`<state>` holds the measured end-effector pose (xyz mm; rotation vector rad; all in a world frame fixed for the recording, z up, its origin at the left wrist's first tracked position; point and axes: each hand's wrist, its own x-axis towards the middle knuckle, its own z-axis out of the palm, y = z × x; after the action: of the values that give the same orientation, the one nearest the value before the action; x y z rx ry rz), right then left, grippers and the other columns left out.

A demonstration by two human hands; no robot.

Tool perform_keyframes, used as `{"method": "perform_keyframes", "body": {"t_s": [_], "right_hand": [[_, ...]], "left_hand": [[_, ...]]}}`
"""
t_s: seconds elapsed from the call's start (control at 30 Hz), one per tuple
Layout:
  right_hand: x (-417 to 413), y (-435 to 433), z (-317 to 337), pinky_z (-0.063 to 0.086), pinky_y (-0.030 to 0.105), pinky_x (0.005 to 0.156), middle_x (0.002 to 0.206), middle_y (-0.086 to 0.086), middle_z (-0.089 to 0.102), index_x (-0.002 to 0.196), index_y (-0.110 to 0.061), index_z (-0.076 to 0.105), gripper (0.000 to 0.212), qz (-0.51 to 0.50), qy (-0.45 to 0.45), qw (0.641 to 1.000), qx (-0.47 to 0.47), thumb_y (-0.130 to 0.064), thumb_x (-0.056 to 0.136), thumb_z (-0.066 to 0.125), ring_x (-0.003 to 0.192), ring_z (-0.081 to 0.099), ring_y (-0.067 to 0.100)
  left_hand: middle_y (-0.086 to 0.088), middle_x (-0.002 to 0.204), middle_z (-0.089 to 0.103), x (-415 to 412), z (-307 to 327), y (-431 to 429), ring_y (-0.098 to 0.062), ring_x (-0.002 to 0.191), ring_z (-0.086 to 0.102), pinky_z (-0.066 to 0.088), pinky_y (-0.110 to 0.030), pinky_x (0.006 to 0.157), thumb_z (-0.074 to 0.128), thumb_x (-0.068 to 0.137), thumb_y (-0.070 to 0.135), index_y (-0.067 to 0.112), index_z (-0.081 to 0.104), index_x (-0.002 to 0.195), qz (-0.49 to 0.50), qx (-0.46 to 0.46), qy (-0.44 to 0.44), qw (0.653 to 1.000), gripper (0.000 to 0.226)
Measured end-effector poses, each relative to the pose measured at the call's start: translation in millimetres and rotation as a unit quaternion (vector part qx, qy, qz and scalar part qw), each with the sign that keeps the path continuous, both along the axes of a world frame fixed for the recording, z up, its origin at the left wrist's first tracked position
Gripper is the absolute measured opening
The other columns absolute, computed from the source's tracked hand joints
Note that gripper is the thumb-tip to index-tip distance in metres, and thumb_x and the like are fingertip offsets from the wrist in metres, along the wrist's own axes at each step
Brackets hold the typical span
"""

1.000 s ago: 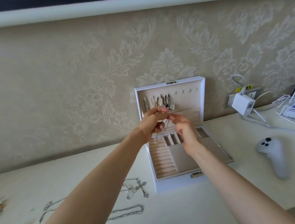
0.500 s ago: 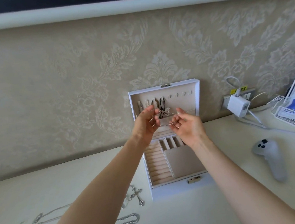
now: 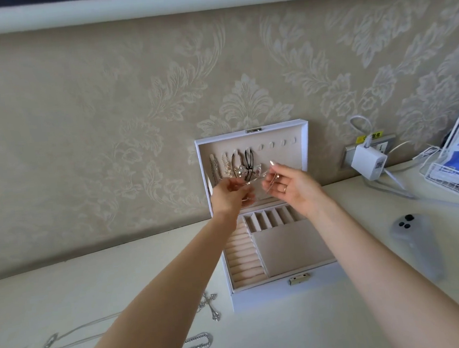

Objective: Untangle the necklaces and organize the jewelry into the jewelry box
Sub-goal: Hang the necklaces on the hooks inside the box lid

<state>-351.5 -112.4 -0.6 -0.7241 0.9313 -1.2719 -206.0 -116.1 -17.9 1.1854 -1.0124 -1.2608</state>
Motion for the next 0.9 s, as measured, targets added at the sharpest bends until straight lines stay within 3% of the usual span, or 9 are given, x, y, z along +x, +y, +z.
{"method": "perform_keyframes", "body": {"t_s": [0.13, 0.27, 0.43, 0.53, 0.6, 0.67, 0.77, 0.9], "right_hand": [[4, -10, 3, 0.054, 0.029, 0.077, 0.082, 0.006, 0.071, 0.09, -0.009, 0.065, 0.012, -0.048, -0.005, 0.999, -0.012, -0.021, 0.089, 0.061, 0.075, 0.067, 0.017], [7, -17, 9, 0.05, 0.028, 0.082, 0.091, 0.005, 0.07, 0.097, -0.01, 0.065, 0.022, -0.059, 0.027, 0.998, -0.026, -0.019, 0.094, 0.045, 0.082, 0.063, 0.015], [10, -27, 13, 0.044, 0.016, 0.069, 0.09, -0.001, 0.065, 0.116, -0.008, 0.062, 0.03, -0.085, 0.126, 0.988, -0.04, -0.007, 0.094, 0.041, 0.073, 0.052, 0.006], [13, -36, 13, 0.047, 0.015, 0.06, 0.091, 0.008, 0.067, 0.108, -0.005, 0.067, 0.027, -0.157, 0.131, 0.978, -0.05, 0.002, 0.089, 0.049, 0.066, 0.054, 0.008], [16, -43, 12, 0.05, 0.016, 0.059, 0.09, 0.01, 0.069, 0.103, -0.003, 0.069, 0.023, -0.198, 0.154, 0.966, -0.065, 0.005, 0.087, 0.055, 0.068, 0.059, 0.009], [19, -48, 11, 0.054, 0.022, 0.065, 0.091, 0.012, 0.07, 0.098, 0.0, 0.07, 0.02, -0.223, 0.198, 0.95, -0.096, 0.008, 0.085, 0.057, 0.071, 0.063, 0.013], [24, -52, 11, 0.055, 0.034, 0.074, 0.08, 0.009, 0.067, 0.094, 0.002, 0.07, 0.019, -0.25, 0.269, 0.919, -0.145, 0.011, 0.082, 0.057, 0.064, 0.06, 0.016], [28, -59, 10, 0.055, 0.042, 0.077, 0.068, -0.003, 0.061, 0.079, -0.009, 0.065, 0.02, -0.245, 0.351, 0.886, -0.179, 0.01, 0.08, 0.059, 0.068, 0.061, 0.019]], "left_hand": [[-0.016, 0.079, 0.06, -12, -7, 6, -0.019, 0.058, 0.061, 0.058, -0.026, 0.055, 0.062, 0.086, -0.006, 0.006, 0.048, 0.084, -0.022, 0.034, -0.005, 0.999, 0.019], [-0.012, 0.079, 0.056, -22, -9, 5, -0.016, 0.058, 0.057, 0.056, -0.023, 0.056, 0.054, 0.09, -0.008, 0.006, 0.047, 0.084, -0.038, 0.02, 0.027, 0.999, 0.017], [-0.006, 0.07, 0.052, -30, -9, -3, -0.007, 0.052, 0.054, 0.055, -0.018, 0.058, 0.044, 0.095, -0.006, 0.002, 0.057, 0.091, -0.047, 0.006, 0.007, 0.999, 0.016], [-0.006, 0.075, 0.054, -35, -8, -4, -0.009, 0.06, 0.056, 0.055, -0.02, 0.067, 0.044, 0.093, -0.01, -0.005, 0.059, 0.103, -0.073, 0.002, -0.004, 0.997, 0.019], [-0.006, 0.075, 0.054, -36, -6, -3, -0.014, 0.064, 0.055, 0.055, -0.018, 0.067, 0.05, 0.09, -0.01, -0.002, 0.059, 0.096, -0.087, 0.002, 0.003, 0.996, 0.013], [-0.006, 0.075, 0.056, -37, -4, -3, -0.014, 0.065, 0.056, 0.056, -0.019, 0.064, 0.056, 0.09, -0.003, 0.004, 0.057, 0.084, -0.089, 0.018, 0.032, 0.995, 0.01], [-0.003, 0.074, 0.058, -37, -3, -8, -0.011, 0.067, 0.054, 0.054, -0.019, 0.057, 0.059, 0.09, 0.004, 0.007, 0.058, 0.081, -0.072, 0.102, 0.144, 0.982, 0.009], [-0.001, 0.051, 0.059, -38, -7, -12, -0.006, 0.043, 0.053, 0.047, -0.015, 0.043, 0.057, 0.091, 0.004, 0.005, 0.059, 0.076, -0.039, 0.191, 0.293, 0.936, 0.015]]}}
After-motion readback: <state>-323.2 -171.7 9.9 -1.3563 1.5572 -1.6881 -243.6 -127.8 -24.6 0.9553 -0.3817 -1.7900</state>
